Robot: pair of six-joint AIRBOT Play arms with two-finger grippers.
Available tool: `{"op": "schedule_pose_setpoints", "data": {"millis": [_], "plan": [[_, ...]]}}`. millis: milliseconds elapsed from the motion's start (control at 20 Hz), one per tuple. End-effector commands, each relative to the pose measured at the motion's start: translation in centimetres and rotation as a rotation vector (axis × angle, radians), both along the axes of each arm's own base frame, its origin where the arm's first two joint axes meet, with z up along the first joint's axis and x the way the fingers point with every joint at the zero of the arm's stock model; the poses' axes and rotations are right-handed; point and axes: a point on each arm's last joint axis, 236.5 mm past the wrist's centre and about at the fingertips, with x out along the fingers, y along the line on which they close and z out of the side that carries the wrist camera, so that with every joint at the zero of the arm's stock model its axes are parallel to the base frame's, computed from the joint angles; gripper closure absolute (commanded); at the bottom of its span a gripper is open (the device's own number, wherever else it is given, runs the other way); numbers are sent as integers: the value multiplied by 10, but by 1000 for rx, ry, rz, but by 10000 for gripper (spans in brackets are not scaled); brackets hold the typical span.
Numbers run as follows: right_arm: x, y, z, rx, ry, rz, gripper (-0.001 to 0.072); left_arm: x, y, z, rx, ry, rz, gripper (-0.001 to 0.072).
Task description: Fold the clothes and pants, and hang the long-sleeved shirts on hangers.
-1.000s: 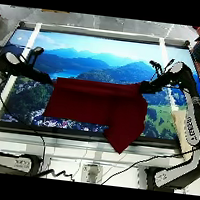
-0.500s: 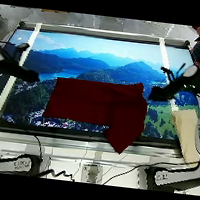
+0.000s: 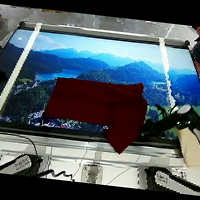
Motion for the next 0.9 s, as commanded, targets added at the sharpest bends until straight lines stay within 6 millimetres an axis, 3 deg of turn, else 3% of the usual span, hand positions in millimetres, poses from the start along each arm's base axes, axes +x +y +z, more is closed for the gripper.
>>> {"op": "schedule_pose_setpoints", "data": {"millis": [0, 50, 150, 200, 250, 350, 400, 700, 850], "plan": [[-22, 26, -24, 56, 48, -151, 345, -23, 4, -38, -52, 77, 45, 694], [-24, 26, -30, 42, 54, -172, 345, -30, -1, -56, -76, 111, 50, 651], [-22, 26, -37, 30, 45, -213, 345, -49, -15, -95, -131, 188, 61, 254], [-16, 26, -40, 24, 28, -239, 347, -59, -21, -113, -153, 222, 67, 201], [-9, 25, -42, 19, 6, -262, 358, -68, -27, -130, -174, 250, 76, 202], [5, 26, -41, 27, -33, -301, 615, -80, -46, -153, -243, 280, 96, 213], [8, 28, -39, 44, -63, -284, 693, -83, -54, -160, -274, 287, 106, 213], [9, 32, -36, 76, -108, -233, 695, -60, -96, -171, -565, 261, 188, 230], [9, 32, -36, 75, -109, -233, 695, -63, -109, -191, -622, 323, 164, 252]]}}
